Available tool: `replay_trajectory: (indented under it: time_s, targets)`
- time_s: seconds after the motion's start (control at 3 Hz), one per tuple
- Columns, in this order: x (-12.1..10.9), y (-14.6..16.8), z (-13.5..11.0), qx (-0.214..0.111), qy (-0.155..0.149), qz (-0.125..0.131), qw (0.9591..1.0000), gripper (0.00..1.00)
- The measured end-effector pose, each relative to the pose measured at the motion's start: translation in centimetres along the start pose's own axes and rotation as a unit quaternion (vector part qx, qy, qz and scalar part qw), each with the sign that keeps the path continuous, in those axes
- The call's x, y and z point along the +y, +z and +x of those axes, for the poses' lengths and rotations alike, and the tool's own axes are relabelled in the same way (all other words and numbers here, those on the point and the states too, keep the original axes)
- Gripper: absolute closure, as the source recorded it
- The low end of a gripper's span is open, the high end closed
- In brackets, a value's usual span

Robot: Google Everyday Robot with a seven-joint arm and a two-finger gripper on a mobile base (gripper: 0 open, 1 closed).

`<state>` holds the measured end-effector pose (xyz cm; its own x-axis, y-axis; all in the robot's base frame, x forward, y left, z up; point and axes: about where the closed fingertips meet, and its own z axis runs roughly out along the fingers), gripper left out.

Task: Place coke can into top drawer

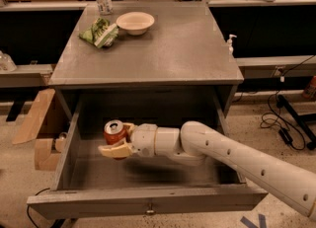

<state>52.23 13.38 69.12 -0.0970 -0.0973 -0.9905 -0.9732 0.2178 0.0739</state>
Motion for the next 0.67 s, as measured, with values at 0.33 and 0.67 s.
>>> replay_trajectory:
  time_s: [0.33,0.67]
  targets:
    - [0.17,0.40,0.49,-0.002,0.004,-0.004,1.0000,0.85]
    - [0.30,0.57,0.48,-0.002,0.004,-0.006,1.0000,0.62]
